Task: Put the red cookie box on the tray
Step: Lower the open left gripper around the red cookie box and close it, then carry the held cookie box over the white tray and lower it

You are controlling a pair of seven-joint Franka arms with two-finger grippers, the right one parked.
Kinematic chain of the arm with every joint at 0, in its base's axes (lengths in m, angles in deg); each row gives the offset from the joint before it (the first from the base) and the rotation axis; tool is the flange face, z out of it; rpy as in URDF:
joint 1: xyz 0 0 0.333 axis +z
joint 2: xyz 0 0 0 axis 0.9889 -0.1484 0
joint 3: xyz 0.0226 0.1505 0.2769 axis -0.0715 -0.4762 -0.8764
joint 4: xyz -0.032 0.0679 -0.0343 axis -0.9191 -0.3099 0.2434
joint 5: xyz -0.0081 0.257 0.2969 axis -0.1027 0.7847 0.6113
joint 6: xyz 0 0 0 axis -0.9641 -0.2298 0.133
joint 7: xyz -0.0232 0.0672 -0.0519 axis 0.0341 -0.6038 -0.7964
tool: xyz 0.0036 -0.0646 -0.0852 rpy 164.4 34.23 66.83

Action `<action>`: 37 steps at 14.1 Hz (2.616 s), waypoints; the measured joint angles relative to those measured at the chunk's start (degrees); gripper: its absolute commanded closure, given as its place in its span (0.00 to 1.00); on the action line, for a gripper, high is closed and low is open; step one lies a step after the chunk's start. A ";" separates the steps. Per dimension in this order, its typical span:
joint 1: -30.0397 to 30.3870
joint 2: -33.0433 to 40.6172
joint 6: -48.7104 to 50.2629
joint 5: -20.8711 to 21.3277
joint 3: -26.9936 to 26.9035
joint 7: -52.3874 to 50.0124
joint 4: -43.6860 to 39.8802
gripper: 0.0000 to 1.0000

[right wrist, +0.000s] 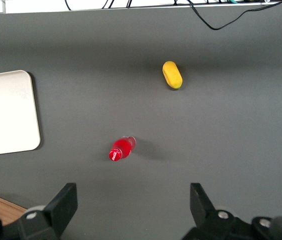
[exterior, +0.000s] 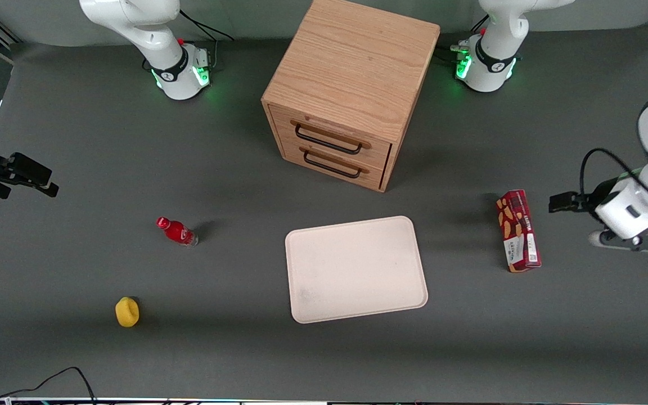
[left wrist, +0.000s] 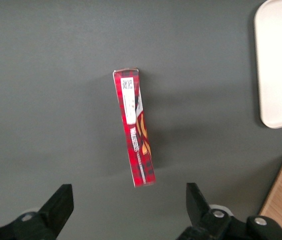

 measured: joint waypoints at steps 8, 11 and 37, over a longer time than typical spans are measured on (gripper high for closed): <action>-0.11 -4.56 -21.52 -0.25 0.03 -1.55 15.76 0.24; -0.46 -4.56 -26.26 -0.24 0.14 -2.62 19.15 1.00; -26.15 -23.54 -17.20 -0.48 0.94 -44.59 -12.89 1.00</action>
